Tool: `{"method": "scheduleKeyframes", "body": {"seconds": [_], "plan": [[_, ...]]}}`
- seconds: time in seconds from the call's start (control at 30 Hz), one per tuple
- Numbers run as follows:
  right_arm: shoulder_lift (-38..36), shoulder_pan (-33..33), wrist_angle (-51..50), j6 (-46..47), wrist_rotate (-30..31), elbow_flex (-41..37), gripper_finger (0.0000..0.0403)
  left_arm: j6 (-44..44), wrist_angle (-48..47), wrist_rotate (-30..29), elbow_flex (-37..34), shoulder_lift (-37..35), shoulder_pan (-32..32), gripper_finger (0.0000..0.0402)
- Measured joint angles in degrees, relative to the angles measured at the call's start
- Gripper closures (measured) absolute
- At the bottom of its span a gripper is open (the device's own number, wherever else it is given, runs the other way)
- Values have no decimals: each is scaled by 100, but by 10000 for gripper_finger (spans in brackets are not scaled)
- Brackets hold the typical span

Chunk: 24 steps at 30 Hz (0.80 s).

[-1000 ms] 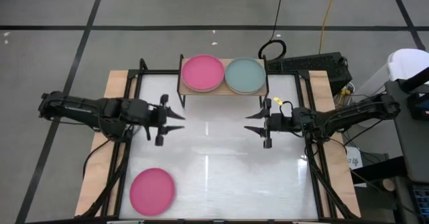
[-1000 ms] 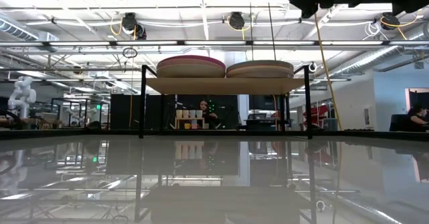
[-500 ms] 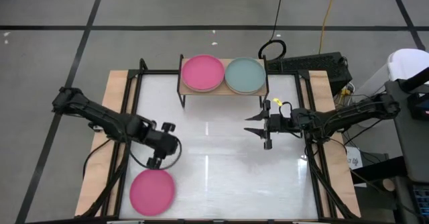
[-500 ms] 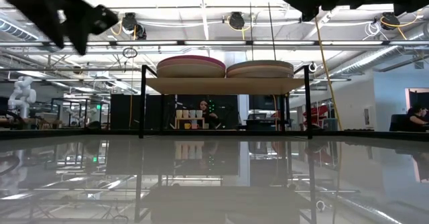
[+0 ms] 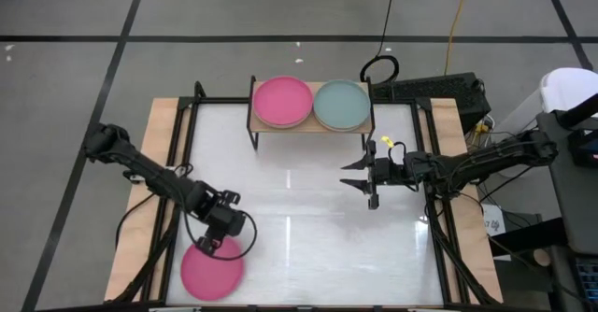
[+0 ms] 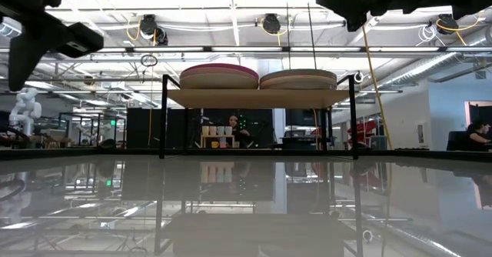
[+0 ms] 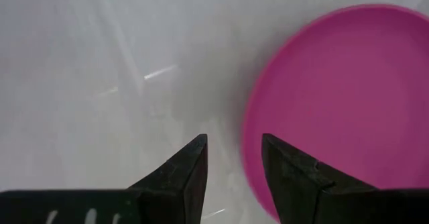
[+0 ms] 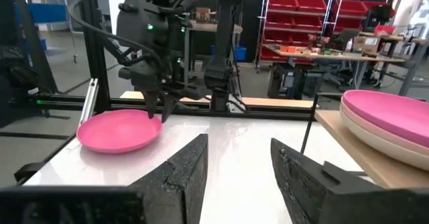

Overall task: Place and stack plates onto a shelf
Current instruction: Stack the pink plate on the other pink plate

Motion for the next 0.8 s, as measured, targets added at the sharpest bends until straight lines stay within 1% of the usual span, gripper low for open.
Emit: {"method": "scheduleKeyframes", "body": {"seconds": [0.27, 0.4, 0.47, 0.63, 0.8], "plan": [[4, 0, -4, 173, -20, 0, 259, -548, 477, -21, -184, -3, -254, 256], [22, 0, -6, 180, -22, 0, 259, -542, 1443, 0, -620, -1, -395, 256], [22, 0, -2, 259, -22, 0, 259, -577, 1716, -9, -794, -2, -464, 256], [22, 0, 107, 347, -39, 0, 259, -943, 1808, -1, -1140, -4, -496, 256], [22, 0, 127, 360, -252, 0, 259, -1127, 1977, 5, -1511, -4, -503, 256]]}}
